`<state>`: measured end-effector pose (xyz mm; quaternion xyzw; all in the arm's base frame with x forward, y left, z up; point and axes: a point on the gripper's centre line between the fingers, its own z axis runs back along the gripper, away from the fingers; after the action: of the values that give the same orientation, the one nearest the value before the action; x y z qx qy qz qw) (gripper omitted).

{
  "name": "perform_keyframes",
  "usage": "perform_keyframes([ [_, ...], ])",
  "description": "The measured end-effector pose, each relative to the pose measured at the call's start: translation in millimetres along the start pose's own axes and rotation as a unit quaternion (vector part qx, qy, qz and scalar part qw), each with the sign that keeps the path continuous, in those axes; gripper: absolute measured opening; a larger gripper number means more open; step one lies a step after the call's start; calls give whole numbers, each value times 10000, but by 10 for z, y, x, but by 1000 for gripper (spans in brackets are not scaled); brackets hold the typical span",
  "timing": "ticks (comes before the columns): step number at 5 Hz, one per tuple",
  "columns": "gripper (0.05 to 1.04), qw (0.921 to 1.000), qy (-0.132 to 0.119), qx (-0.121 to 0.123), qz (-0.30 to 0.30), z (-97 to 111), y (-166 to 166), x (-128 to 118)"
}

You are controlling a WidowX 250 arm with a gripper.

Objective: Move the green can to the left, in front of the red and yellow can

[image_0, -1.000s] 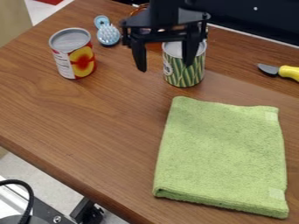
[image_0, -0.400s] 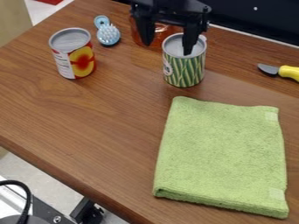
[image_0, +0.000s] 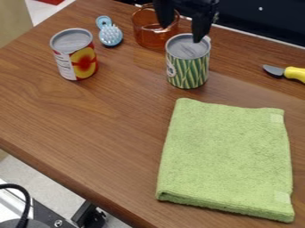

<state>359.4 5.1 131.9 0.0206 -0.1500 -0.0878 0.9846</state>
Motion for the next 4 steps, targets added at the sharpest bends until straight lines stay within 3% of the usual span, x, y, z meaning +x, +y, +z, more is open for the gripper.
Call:
perform_keyframes([
  [1,997,9990,-378,-196,-119,15,3,112],
  [2,997,9972,-642,-362,-136,-95,-30,270],
  [3,997,9964,-689,-481,-107,-250,-102,424],
  [4,997,9971,-638,-388,-144,-343,-112,525],
])
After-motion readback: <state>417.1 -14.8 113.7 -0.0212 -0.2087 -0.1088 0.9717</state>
